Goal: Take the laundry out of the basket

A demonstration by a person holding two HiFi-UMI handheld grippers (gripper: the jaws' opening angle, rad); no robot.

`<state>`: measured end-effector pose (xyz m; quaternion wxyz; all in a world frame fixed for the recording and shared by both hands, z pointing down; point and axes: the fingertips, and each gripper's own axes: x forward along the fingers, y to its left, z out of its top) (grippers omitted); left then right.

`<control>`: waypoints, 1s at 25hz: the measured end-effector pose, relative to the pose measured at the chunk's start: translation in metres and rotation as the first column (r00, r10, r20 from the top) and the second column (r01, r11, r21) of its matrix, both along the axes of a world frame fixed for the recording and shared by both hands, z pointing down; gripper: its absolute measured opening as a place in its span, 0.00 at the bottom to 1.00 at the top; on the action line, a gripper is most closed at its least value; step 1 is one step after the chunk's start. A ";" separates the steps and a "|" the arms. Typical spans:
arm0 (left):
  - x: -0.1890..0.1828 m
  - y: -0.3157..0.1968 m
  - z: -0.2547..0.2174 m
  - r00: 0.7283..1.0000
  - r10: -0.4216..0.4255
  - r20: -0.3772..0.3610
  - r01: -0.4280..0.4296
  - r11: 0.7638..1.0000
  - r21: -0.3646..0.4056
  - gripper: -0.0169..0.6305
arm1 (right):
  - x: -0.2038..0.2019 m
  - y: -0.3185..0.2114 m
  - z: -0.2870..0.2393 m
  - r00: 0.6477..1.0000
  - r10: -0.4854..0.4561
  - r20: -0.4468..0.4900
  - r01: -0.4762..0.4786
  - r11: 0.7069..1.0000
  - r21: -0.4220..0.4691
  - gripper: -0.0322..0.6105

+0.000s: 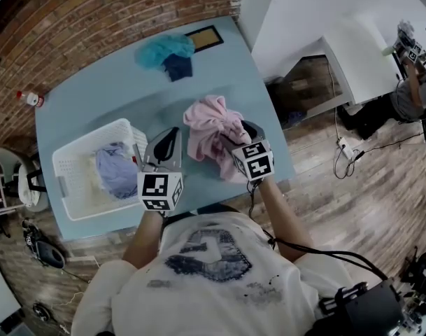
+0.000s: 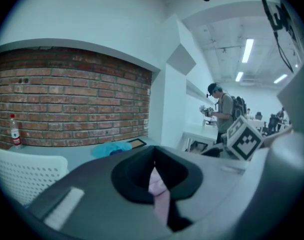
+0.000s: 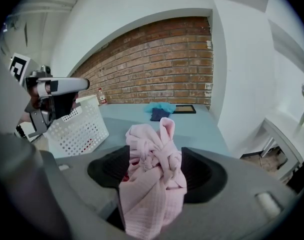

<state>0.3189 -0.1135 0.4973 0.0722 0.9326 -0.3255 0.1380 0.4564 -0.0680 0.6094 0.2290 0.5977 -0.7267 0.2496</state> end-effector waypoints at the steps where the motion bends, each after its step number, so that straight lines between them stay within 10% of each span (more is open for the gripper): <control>1: 0.000 0.001 -0.002 1.000 0.001 -0.001 -0.001 1.000 0.004 0.01 | 0.000 0.000 -0.006 1.000 0.005 0.006 -0.005 1.000 0.020 0.55; 10: -0.003 0.010 -0.019 1.000 0.009 -0.012 -0.008 0.999 0.040 0.01 | -0.003 0.012 -0.059 0.997 0.055 0.047 -0.062 0.986 0.157 0.53; 25: -0.005 0.016 -0.050 0.999 0.018 -0.044 -0.014 0.996 0.090 0.01 | -0.005 0.039 -0.140 0.989 0.135 0.057 -0.146 0.925 0.350 0.14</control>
